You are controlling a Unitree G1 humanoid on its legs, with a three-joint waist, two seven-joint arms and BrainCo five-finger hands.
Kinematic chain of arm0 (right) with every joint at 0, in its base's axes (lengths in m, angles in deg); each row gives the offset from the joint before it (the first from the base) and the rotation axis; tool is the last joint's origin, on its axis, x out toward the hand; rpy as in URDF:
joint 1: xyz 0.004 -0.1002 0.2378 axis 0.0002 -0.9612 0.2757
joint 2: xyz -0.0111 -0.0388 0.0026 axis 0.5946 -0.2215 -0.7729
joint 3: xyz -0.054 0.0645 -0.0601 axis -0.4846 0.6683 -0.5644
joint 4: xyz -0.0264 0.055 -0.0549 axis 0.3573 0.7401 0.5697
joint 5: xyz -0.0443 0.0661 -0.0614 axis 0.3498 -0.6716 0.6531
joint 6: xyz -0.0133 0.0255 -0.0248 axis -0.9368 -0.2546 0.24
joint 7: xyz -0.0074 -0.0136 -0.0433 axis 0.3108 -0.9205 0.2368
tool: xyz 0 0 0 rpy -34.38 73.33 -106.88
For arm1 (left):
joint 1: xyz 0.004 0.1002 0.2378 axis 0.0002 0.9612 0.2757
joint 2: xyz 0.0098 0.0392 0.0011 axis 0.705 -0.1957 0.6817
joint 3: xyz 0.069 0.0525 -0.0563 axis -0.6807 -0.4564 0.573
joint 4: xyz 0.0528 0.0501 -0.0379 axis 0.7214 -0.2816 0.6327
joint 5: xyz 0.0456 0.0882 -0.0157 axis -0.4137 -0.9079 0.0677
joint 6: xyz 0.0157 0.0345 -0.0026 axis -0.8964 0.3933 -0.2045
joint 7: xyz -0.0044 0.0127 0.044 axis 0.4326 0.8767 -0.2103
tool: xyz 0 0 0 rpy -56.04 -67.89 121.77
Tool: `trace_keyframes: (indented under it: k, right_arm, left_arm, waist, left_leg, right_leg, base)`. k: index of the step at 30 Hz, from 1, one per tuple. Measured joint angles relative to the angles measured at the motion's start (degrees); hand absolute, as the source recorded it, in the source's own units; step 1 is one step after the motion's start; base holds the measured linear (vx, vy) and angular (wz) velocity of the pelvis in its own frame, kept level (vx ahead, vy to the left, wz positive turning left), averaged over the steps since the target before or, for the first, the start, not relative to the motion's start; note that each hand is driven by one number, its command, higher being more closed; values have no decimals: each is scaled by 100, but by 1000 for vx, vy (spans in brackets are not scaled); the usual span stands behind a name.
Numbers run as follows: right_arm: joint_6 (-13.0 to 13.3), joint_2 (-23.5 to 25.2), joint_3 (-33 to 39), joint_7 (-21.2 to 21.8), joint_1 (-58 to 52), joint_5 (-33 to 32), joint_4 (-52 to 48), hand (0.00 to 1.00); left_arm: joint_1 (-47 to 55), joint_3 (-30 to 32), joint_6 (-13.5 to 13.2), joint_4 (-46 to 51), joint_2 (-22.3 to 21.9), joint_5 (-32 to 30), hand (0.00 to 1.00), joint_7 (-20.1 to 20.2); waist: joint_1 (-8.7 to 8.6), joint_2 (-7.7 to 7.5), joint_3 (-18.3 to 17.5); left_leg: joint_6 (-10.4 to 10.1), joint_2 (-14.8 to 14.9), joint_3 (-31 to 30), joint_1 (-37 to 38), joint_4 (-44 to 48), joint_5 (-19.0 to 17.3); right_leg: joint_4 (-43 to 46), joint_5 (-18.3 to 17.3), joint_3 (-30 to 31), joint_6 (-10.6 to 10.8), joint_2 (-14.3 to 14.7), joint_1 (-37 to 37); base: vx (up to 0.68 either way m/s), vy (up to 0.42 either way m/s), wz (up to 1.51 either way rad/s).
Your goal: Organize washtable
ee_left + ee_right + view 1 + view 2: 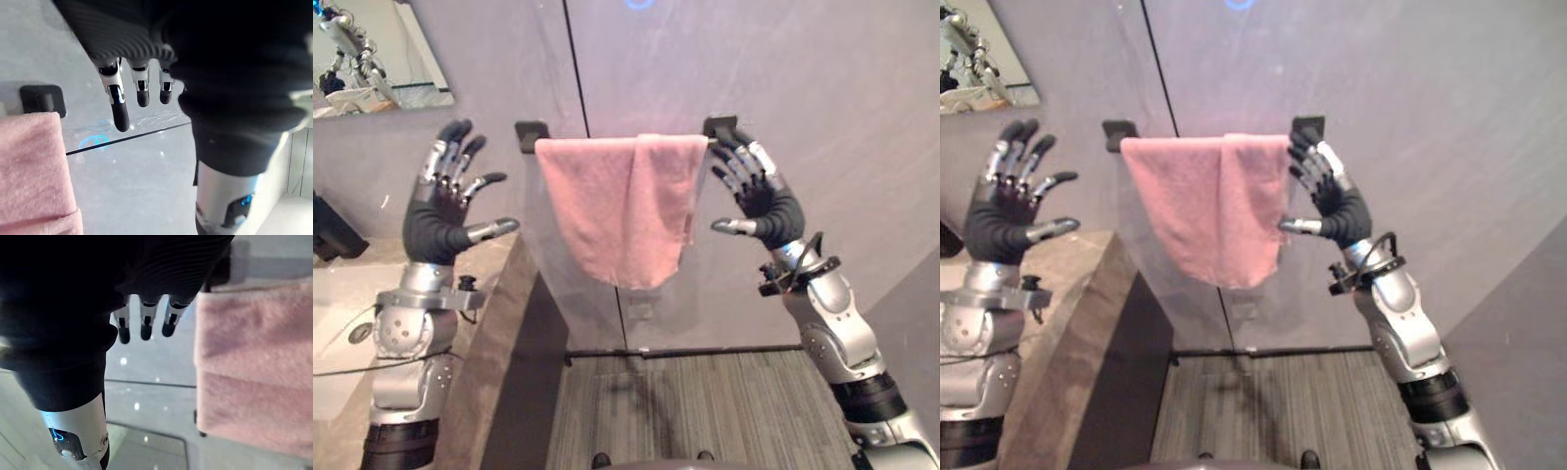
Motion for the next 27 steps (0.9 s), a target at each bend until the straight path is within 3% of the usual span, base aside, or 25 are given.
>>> trace_keyframes:
  k: [10, 15, 20, 24, 27]
  right_arm:
    - [-136, -55, -1435, 139, 843, -247, 1066, 0]
    - [-141, 128, -2115, 134, 1656, -442, 1691, 0]
    - [-142, 385, -2273, 100, 2028, -431, 1981, 0]
    - [-139, 506, -2270, -26, 2537, -422, 2204, 0]
    - [-136, 612, -2262, -165, 2776, -416, 2450, 0]
  left_arm:
    - [-129, -1093, 152, -766, 398, 390, 0, 257]
    - [-995, -1756, 228, -1401, 565, 692, 0, 249]
    - [-1372, -2171, 241, -1798, 567, 777, 0, 247]
    - [-2045, -2279, 299, -2227, 567, 839, 0, 227]
    - [-2438, -2406, 340, -2471, 566, 922, 0, 115]
  waist:
    - [114, -26, -18]
    - [239, -27, -15]
    - [257, -23, 10]
    - [254, -22, 317]
    - [252, -14, 335]
  left_leg:
    - [4, -5, -74, -135, -2, 3]
    - [20, 30, -151, -542, 0, 42]
    - [25, 35, -161, -698, 1, 86]
    - [49, 29, -166, -742, 2, 105]
    - [70, 26, -169, -913, 4, 130]
  right_leg:
    - [172, -58, -34, 24, -6, -194]
    - [176, -17, -67, -25, -13, -563]
    - [158, 26, -85, -58, -7, -705]
    - [125, 49, -80, -30, 6, -721]
    - [86, 96, -75, -34, 35, -868]
  base:
    - [0, -2, 1]
    - [-1, -17, 5]
    - [54, -1, 1]
    - [33, 3, 1]
    - [57, -6, -2]
